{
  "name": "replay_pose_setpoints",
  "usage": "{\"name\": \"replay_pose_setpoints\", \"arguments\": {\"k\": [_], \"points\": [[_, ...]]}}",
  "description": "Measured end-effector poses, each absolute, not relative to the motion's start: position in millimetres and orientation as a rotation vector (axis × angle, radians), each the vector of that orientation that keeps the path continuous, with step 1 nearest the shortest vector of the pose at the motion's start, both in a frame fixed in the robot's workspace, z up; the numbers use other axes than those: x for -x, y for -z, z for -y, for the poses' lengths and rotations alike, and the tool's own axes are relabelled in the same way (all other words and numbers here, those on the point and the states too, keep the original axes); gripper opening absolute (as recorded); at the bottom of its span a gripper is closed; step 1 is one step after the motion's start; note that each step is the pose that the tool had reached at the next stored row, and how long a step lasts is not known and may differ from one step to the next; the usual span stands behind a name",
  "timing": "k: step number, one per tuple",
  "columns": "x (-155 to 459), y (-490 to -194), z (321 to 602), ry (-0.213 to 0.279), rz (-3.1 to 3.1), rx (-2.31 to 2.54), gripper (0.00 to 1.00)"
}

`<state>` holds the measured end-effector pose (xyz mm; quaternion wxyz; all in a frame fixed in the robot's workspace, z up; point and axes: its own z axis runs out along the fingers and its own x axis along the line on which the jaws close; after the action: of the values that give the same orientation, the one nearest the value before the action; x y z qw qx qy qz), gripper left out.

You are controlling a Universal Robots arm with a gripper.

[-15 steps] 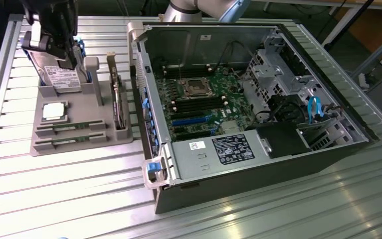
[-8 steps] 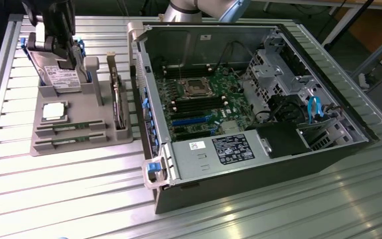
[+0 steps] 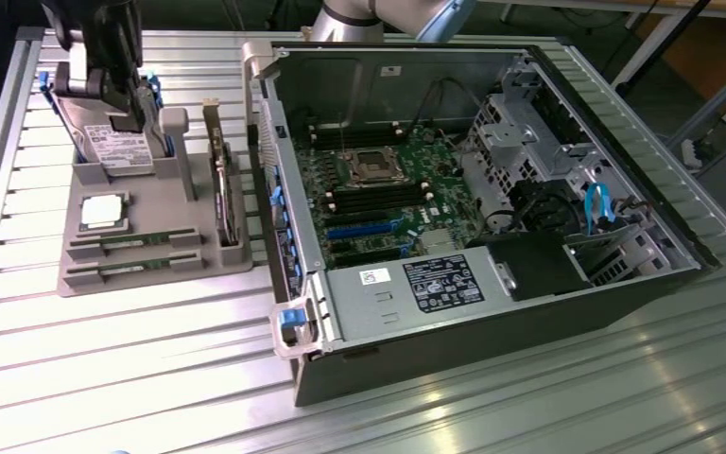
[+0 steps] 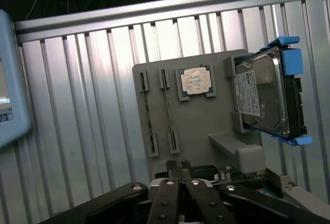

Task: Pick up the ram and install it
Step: 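Pick up the ram and move it above insertion slot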

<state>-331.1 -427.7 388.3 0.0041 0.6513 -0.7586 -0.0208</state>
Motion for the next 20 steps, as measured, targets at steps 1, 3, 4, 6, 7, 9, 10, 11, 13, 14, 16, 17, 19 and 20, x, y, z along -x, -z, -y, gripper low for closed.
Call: {"name": "replay_pose_setpoints", "arguments": {"k": [1,3,4,6,7,9,10,11,13,14,16,17,19,20], "points": [[331.1,-388.3,427.7,0.065,2.374,-2.044,0.09],[331.1,-388.2,427.7,0.065,2.368,-2.051,0.09],[331.1,-388.2,427.7,0.065,2.365,-2.054,0.09],[331.1,-388.1,427.7,0.065,2.356,-2.064,0.09],[331.1,-388.1,427.7,0.065,2.346,-2.075,0.09],[331.1,-388.0,427.7,0.065,2.328,-2.095,0.09],[331.2,-388.0,427.7,0.065,2.315,-2.109,0.09],[331.2,-388.0,427.7,0.065,2.303,-2.121,0.09],[331.1,-388.0,427.7,0.065,2.298,-2.127,0.09],[331.2,-388.0,427.7,0.065,2.298,-2.127,0.09],[331.2,-388.0,427.7,0.065,2.298,-2.127,0.16],[331.2,-388.0,427.7,0.065,2.298,-2.127,0.29],[331.6,-387.3,428.2,0.065,2.298,-2.127,0.29],[331.9,-386.7,429.2,0.065,2.298,-2.127,0.29]]}}
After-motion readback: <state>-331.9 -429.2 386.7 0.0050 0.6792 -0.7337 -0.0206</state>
